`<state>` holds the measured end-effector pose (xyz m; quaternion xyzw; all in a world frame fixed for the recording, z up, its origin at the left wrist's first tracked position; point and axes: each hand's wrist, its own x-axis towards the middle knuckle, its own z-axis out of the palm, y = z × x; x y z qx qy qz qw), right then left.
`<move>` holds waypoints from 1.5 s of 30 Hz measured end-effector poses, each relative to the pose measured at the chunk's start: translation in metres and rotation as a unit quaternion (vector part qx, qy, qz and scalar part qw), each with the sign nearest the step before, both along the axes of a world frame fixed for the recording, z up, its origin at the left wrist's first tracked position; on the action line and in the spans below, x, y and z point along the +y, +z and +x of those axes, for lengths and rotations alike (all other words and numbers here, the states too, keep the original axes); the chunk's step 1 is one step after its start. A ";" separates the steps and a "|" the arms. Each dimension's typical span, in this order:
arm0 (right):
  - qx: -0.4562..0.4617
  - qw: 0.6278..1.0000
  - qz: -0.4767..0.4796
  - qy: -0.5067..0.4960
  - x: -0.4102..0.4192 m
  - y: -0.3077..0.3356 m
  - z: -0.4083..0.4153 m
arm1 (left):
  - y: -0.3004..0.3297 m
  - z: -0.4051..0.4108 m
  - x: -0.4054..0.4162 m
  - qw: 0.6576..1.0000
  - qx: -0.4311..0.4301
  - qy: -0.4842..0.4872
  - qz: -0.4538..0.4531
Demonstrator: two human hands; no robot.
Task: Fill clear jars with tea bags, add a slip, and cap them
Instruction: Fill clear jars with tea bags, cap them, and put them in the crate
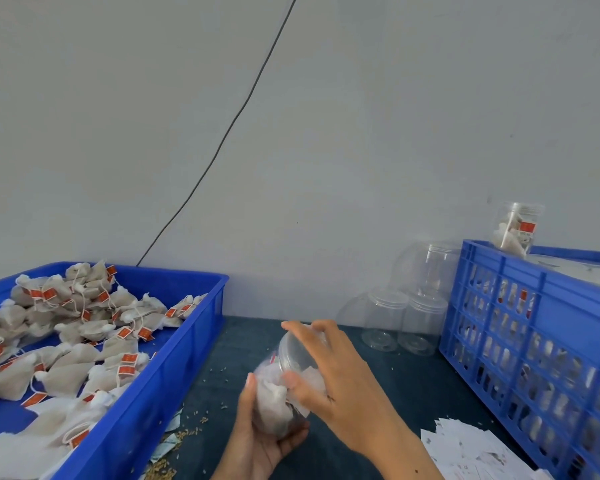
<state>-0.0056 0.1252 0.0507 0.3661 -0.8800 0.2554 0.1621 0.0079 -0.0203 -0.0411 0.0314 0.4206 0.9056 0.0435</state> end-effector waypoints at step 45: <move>-0.220 0.970 -0.100 -0.021 0.008 0.008 -0.006 | 0.003 -0.002 0.001 0.994 0.023 0.091 0.051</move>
